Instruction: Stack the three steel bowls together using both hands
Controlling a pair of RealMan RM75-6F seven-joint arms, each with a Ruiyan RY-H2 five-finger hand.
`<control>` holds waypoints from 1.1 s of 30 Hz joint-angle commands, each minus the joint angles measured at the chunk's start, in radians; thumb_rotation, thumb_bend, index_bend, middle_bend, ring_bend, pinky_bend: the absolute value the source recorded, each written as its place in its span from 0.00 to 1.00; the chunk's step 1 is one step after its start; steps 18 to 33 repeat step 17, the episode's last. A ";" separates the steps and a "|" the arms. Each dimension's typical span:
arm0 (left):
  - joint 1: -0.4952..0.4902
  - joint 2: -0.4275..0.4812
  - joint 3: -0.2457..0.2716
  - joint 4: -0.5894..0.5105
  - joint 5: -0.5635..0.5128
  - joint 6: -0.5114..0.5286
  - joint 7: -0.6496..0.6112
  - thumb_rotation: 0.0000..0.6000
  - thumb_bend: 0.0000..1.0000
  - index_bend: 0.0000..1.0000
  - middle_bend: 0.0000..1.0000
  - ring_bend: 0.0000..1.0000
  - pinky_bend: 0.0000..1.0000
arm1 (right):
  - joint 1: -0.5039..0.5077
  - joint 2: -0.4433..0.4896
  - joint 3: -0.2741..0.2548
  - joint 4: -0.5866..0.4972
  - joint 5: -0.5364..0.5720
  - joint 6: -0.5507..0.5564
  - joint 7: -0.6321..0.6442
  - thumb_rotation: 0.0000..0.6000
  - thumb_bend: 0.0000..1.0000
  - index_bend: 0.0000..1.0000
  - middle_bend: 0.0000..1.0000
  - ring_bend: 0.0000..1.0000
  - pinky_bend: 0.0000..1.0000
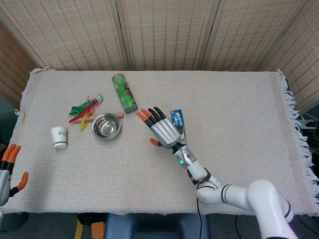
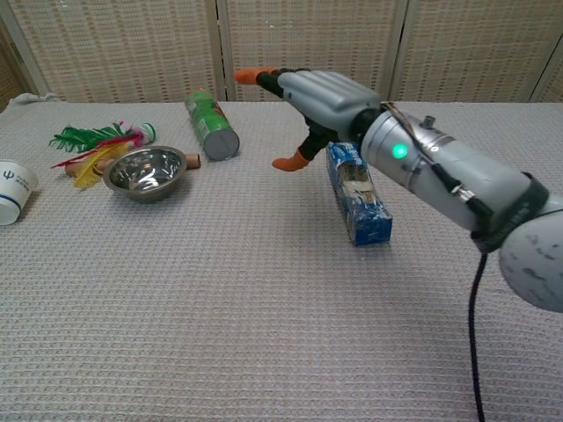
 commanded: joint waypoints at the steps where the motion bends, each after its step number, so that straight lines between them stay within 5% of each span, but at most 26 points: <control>1: 0.005 -0.006 0.011 -0.024 0.016 0.010 0.049 1.00 0.41 0.00 0.01 0.00 0.16 | -0.377 0.498 -0.195 -0.557 0.041 0.263 -0.233 1.00 0.14 0.00 0.00 0.00 0.00; 6: 0.009 -0.025 0.029 -0.024 0.040 0.004 0.145 1.00 0.41 0.00 0.01 0.00 0.16 | -0.536 0.526 -0.267 -0.550 0.042 0.360 -0.228 1.00 0.14 0.00 0.00 0.00 0.00; 10: 0.003 -0.030 0.018 -0.016 0.051 0.008 0.152 1.00 0.41 0.00 0.01 0.00 0.16 | -0.630 0.499 -0.268 -0.495 0.040 0.416 -0.203 1.00 0.14 0.00 0.00 0.00 0.00; 33: -0.011 -0.027 0.008 -0.004 0.044 -0.025 0.129 1.00 0.41 0.00 0.01 0.00 0.16 | -0.677 0.512 -0.238 -0.494 -0.034 0.444 -0.202 1.00 0.14 0.00 0.00 0.00 0.00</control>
